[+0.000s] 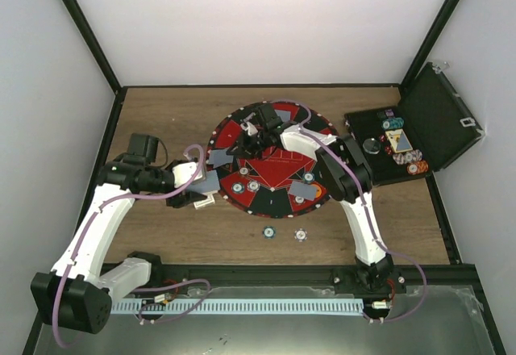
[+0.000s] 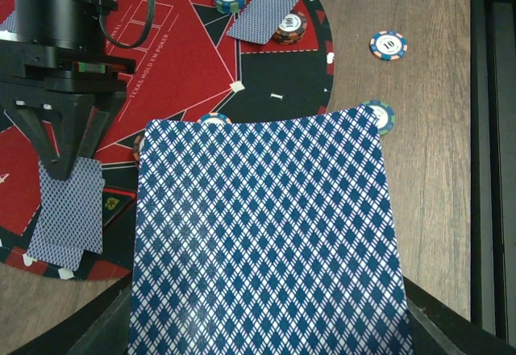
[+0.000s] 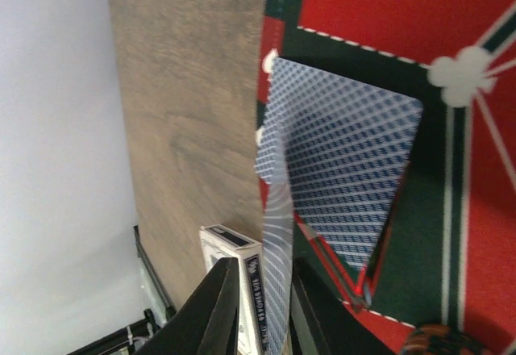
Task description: Distribute texas hold em gaming equipment
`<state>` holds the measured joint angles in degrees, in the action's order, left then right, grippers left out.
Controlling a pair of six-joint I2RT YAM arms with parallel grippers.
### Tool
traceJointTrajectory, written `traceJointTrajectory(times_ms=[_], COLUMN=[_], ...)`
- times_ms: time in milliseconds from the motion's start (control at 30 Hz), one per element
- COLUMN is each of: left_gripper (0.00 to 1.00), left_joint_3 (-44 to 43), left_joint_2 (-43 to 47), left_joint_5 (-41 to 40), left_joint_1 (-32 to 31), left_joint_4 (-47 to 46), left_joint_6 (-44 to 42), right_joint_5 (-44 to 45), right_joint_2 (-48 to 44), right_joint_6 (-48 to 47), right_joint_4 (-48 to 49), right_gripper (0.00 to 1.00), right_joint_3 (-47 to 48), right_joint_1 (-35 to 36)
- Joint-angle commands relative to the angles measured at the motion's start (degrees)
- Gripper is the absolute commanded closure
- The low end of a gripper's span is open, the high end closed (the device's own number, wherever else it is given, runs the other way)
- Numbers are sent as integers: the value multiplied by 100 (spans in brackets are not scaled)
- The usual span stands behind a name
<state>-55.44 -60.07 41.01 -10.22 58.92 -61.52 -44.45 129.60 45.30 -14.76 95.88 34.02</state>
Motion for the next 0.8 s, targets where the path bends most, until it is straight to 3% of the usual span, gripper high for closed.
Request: traceJointTrajectory(times_ms=[0,167,233,367,533,700,767], left_gripper=[93,93,93,93,93,93,93], left_joint_3=[-163,-137,-134,-121,-124,-103,-102], left_joint_2=[95,138,145,143,145,139,121], left_joint_5=[179,144,144,164,168,178,187], left_joint_1=[11,11,12,12,11,11,11], left_joint_4=[5,4,14,31,40,24,17], left_joint_6=[-23,-27,-40,-46,-57,-62,-71], right_joint_5=[358,723,932,1217,1449,881,541], right_joint_2=[-208,-461,-640,-1098,-1746,-2805,-3247], right_joint_6=[-345,-527,-605,-714,-850,-468,-204], right_joint_4=[-610,-928,-1043,-1124,-1287,-373,159], right_gripper=[81,81,71,65,47,33,22], right_joint_3=[128,37,-37,-342,-742,-1914,-2355], right_joint_1=[-25,-62,-59,-57,-52,-30,9])
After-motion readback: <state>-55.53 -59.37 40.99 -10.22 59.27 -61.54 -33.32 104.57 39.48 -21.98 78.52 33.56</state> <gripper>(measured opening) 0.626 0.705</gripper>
